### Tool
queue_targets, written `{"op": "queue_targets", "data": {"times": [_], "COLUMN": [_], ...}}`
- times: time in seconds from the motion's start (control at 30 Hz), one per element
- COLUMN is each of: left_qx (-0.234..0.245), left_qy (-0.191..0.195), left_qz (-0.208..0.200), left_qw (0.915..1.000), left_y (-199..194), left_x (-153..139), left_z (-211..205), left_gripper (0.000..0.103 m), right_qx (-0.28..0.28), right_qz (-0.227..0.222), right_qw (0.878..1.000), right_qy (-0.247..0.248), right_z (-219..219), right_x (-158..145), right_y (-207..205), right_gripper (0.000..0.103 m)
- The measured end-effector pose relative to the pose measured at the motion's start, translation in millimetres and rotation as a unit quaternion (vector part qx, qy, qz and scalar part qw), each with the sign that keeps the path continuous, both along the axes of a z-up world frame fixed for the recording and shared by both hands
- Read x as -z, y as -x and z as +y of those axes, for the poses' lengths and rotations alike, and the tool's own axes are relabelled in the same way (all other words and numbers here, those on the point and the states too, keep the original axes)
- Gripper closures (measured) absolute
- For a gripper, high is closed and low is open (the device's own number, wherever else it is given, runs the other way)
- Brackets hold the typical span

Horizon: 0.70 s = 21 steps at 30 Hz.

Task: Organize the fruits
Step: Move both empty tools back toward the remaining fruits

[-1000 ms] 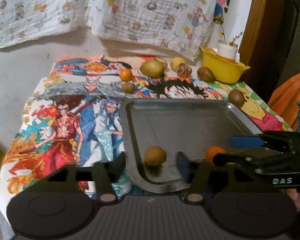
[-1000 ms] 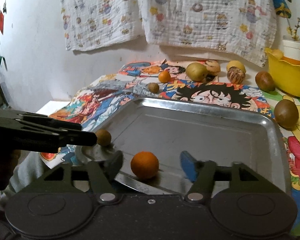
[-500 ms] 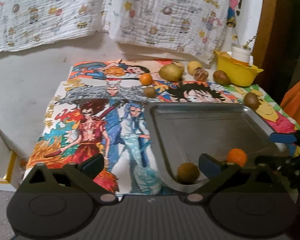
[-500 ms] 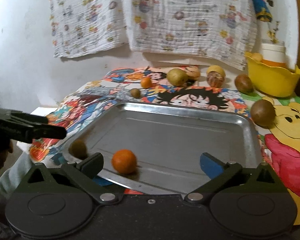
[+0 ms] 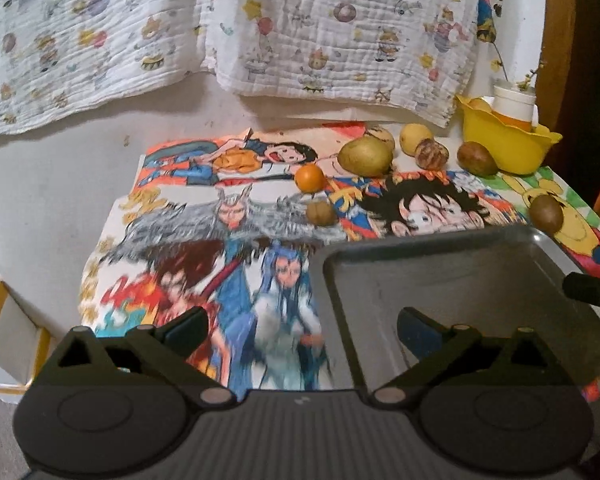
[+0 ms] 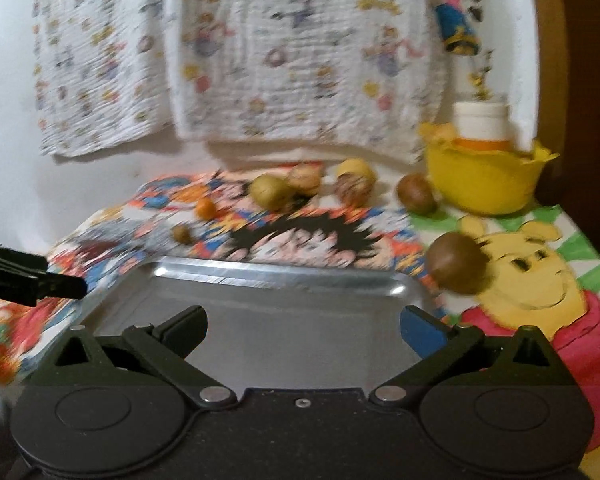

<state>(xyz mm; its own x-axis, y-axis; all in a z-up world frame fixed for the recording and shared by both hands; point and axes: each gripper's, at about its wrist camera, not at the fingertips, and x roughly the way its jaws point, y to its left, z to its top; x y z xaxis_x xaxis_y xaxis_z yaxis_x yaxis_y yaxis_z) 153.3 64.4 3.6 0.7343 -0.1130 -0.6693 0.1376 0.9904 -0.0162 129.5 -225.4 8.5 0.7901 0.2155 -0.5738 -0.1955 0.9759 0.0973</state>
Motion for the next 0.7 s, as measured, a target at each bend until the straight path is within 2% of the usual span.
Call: {"op": "queue_targets", "data": {"times": [0.13, 0.37, 0.6, 0.7], "left_qx": [0.012, 0.040, 0.096, 0.115], "left_qy": [0.009, 0.011, -0.008, -0.022], "left_qz": [-0.003, -0.006, -0.023, -0.033], "left_qw": [0.9999, 0.9991, 0.9951, 0.9926], "left_y": [-27, -64, -91, -98], "left_x": [-1, 1, -4, -7], "left_z": [-9, -36, -71, -84], "left_gripper": [0.001, 0.001, 0.001, 0.001], "right_qx": [0.035, 0.094, 0.125, 0.114], "right_qz": [-0.001, 0.007, -0.002, 0.000], "right_qw": [0.999, 0.994, 0.992, 0.993], "right_qy": [-0.003, -0.052, -0.024, -0.026], "right_z": [-12, -28, -25, -23], "right_x": [4, 9, 8, 9], "right_y": [-19, -51, -68, -73], "right_gripper": [0.001, 0.001, 0.001, 0.001]}}
